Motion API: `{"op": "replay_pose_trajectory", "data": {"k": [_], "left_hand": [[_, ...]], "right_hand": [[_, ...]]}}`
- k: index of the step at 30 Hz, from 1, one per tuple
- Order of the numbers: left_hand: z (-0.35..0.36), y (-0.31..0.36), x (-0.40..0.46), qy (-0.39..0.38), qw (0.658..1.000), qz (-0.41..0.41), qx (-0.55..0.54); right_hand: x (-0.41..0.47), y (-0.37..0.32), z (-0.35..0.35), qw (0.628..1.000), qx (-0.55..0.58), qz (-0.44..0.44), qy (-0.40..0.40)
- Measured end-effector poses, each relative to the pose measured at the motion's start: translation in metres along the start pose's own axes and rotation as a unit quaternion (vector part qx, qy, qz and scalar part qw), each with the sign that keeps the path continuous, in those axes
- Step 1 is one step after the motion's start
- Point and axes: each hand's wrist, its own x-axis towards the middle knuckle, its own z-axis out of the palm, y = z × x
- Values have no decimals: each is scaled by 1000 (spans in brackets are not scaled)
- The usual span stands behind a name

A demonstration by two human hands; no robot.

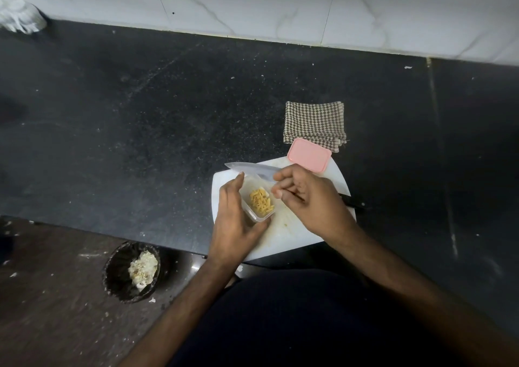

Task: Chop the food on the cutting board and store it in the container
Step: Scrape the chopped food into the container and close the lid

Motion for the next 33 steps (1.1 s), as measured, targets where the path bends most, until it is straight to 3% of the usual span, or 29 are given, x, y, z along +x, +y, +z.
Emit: {"op": "replay_pose_trajectory", "data": {"k": [5, 7, 11, 14, 19, 23, 28, 33], "left_hand": [[-2, 1, 3, -10, 1000, 5, 11], [-4, -2, 4, -2, 1000, -2, 2], [-6, -8, 3, 3, 1000, -8, -10], [-6, -9, 3, -8, 1000, 5, -5], [-8, -13, 0, -28, 1000, 10, -8], [-12, -13, -1, -42, 999, 11, -11], [-12, -15, -5, -64, 998, 16, -2], [-8, -14, -6, -80, 996, 31, -10]], "right_hand": [[7, 5, -3, 994, 76, 68, 45], [2, 15, -7, 995, 16, 79, 63], [-12, 33, 0, 986, -124, 91, -66], [-18, 35, 9, 972, -184, 91, -115], [-21, 31, 16, 953, -275, 32, -125], [-27, 26, 19, 941, -320, 45, -101], [-24, 6, 21, 985, -167, 35, 15], [-17, 5, 22, 986, -167, 17, -14]]}}
